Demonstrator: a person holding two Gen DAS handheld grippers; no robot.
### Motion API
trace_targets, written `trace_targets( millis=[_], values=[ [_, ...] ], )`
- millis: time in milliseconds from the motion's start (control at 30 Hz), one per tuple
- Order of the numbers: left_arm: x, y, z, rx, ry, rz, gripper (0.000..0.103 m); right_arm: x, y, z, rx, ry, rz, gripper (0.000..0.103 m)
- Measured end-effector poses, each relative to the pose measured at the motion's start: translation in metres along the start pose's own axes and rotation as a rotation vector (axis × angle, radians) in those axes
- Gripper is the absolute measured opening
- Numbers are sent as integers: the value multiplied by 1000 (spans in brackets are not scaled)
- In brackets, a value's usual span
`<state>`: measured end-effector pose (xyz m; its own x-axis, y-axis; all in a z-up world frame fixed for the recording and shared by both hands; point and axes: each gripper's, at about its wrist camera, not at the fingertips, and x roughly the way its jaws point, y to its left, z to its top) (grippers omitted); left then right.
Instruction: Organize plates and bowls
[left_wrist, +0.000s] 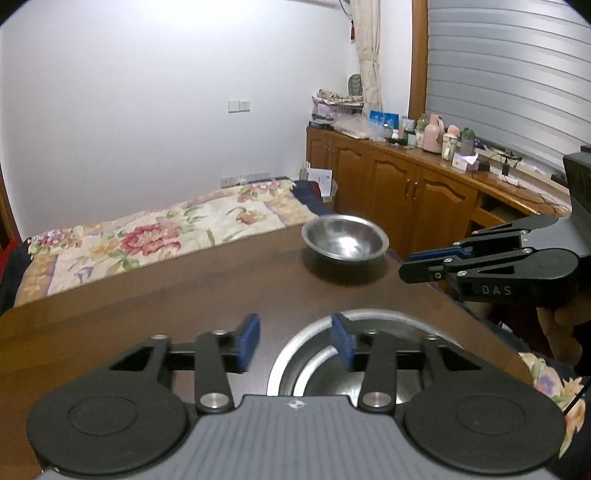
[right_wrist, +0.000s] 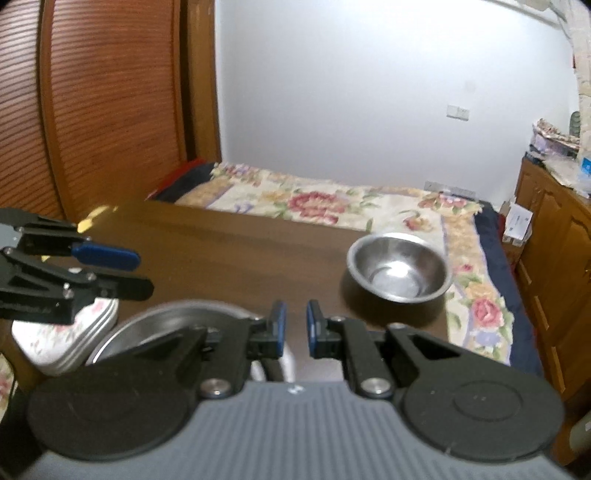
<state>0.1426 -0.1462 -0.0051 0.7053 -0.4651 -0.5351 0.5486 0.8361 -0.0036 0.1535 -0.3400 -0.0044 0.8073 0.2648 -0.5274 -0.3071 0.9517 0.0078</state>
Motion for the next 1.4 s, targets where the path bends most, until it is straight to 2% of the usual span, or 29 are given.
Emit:
trace_targets(
  millis=[200,367,433,467,500,833,933,1200,1300,1400],
  values=[
    [18,1,29,14,-29,6,77,9,-33,13,41,-50,-30,13],
    [42,3,47,24,-19,6,81,27,-62,19,81,-62,-57,15],
    [50,4,51,26,-13,5,83,36,-72,20,89,-61,-68,27],
    [55,4,53,30,-8,4,83,40,-76,21,88,-64,-78,38],
    [60,4,55,33,-3,3,83,44,-80,20,87,-68,-87,42],
    [116,10,72,7,40,-70,84,84,-114,9,131,-46,-122,45],
    [132,11,77,-17,58,-93,86,92,-122,5,146,-39,-126,50],
    [163,16,83,-52,84,-87,88,106,-134,-8,178,-19,-111,50],
    [173,18,83,-59,102,-86,83,108,-136,-9,193,-20,-100,50],
    [184,19,83,-71,122,-110,74,110,-138,-9,212,-18,-75,50]
  ],
)
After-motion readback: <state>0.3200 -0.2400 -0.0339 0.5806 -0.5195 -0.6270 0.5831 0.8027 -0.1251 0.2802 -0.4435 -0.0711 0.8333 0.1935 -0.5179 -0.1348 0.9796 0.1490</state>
